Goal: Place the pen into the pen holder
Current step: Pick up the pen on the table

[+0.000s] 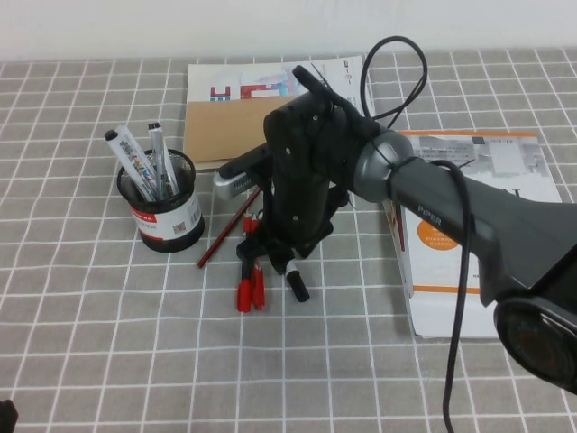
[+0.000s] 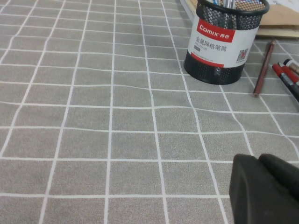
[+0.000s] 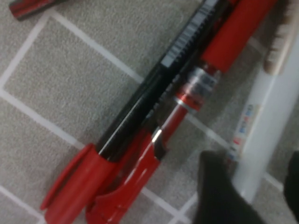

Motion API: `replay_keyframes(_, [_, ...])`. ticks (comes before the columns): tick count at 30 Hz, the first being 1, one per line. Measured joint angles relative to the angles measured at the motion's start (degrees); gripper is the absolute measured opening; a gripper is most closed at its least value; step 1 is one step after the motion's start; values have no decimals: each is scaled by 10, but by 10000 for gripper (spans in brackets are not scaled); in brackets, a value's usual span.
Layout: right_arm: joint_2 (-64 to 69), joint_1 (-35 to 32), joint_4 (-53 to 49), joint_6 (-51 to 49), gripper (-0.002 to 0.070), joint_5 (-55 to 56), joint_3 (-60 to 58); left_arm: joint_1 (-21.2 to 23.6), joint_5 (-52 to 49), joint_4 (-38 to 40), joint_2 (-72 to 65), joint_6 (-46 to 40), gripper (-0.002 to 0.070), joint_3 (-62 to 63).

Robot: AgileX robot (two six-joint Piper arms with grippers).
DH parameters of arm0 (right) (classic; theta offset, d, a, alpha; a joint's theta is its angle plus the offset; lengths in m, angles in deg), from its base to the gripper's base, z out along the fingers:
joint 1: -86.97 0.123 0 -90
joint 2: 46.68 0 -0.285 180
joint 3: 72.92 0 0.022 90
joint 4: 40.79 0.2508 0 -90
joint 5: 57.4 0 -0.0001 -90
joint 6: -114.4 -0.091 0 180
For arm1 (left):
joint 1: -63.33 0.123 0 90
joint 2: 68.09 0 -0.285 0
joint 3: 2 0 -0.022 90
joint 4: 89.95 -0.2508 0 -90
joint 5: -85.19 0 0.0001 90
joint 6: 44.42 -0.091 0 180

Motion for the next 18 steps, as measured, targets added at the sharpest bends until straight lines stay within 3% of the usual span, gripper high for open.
replay_keyframes(6, [1,0,0,1,103,0,1,0,0,0,0,0,-5,0])
replay_keyframes(14, [-14,0,55,2,101,0,-14,0,0,0,0,0,-5,0])
replay_keyframes(18, [-69,4,65,4,101,3,-84,0,0,0,0,0,-5,0])
